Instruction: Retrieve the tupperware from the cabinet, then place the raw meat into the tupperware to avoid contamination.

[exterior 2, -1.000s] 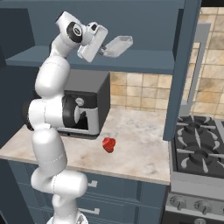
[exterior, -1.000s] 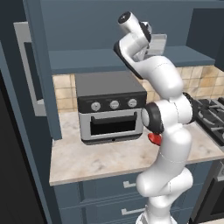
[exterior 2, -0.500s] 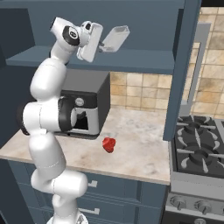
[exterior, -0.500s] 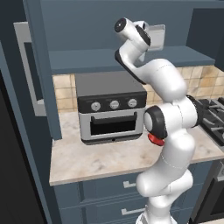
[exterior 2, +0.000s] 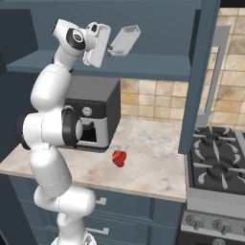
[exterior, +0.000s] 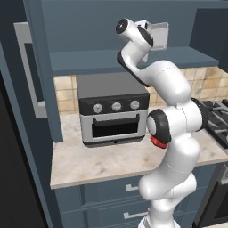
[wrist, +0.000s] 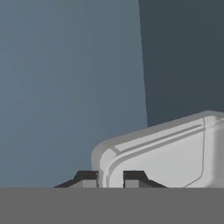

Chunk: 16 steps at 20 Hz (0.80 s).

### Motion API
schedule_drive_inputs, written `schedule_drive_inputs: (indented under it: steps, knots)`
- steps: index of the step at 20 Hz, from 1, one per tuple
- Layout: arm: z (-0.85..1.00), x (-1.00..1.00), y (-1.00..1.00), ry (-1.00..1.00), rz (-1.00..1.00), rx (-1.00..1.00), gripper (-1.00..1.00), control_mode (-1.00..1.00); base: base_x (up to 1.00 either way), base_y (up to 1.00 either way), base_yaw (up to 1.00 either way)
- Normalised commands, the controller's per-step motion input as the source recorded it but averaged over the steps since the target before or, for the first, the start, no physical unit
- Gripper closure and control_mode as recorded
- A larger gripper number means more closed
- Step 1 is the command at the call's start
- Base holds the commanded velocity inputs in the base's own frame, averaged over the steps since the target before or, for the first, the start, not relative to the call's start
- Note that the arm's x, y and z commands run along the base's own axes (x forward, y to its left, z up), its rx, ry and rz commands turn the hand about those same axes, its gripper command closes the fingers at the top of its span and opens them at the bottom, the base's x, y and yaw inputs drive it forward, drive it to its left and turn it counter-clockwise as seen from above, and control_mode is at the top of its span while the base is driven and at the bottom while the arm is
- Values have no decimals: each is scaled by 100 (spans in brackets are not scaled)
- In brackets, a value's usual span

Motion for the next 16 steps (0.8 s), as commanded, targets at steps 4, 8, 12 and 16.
schedule_drive_inputs:
  steps: [4, 8, 12, 16]
  knots:
    - [3, -40, 6, 0, 0, 0, 100, -100, 0, 0, 0]
    - [11, -60, 26, 0, -1, 0, 100, -100, 0, 0, 0]
    - [5, -75, 33, 0, -2, 0, 100, -100, 0, 0, 0]
    - [1, -87, 30, 0, -1, 0, 100, -100, 0, 0, 0]
